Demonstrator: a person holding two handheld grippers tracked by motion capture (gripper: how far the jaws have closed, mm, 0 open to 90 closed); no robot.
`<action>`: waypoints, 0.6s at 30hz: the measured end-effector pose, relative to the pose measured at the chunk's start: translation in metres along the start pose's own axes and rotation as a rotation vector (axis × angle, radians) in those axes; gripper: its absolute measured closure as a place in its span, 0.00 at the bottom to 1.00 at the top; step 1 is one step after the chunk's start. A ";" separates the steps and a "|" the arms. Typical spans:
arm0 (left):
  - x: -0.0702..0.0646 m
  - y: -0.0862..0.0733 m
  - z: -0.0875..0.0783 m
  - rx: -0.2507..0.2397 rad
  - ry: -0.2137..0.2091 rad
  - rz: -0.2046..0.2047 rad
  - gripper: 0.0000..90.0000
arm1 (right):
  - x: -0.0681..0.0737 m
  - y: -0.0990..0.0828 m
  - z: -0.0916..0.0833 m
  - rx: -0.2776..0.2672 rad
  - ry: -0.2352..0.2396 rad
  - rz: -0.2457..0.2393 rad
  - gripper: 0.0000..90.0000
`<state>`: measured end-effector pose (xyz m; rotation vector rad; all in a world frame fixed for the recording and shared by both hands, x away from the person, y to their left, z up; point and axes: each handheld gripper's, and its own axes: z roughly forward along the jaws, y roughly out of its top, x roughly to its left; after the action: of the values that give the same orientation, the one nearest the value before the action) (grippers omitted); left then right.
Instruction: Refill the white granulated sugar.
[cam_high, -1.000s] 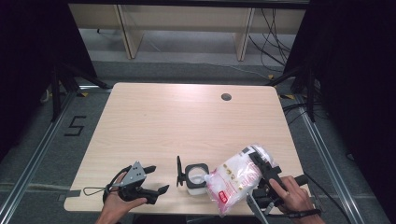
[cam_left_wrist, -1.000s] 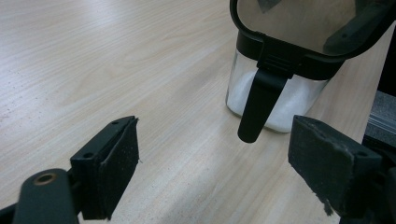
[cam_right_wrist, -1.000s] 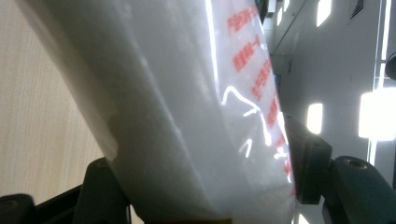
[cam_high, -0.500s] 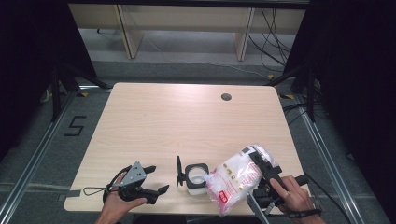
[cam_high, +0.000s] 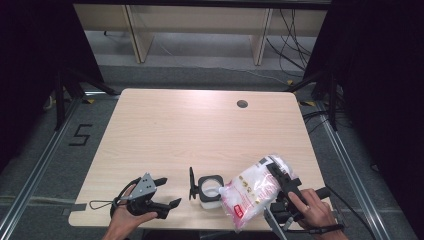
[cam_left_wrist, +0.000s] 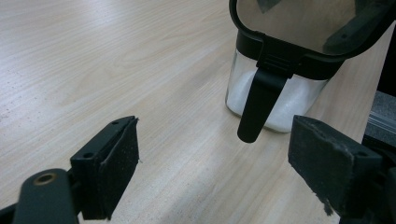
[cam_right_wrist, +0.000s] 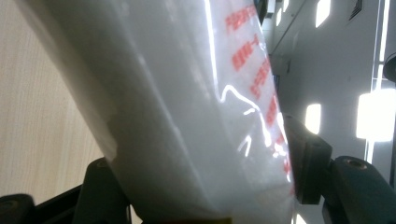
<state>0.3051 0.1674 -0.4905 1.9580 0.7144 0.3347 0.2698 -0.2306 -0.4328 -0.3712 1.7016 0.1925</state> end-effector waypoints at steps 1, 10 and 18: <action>-0.001 0.000 0.000 -0.005 0.004 -0.014 0.18 | 0.000 0.000 0.000 0.000 0.000 0.000 0.45; 0.000 0.000 0.000 0.000 0.000 -0.001 0.18 | -0.001 0.000 -0.001 0.002 -0.008 -0.004 0.45; 0.000 0.000 0.000 0.003 0.004 -0.004 0.18 | -0.001 0.000 0.000 -0.005 -0.007 0.001 0.45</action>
<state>0.3053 0.1678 -0.4903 1.9586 0.7221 0.3356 0.2696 -0.2308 -0.4321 -0.3726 1.6950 0.1982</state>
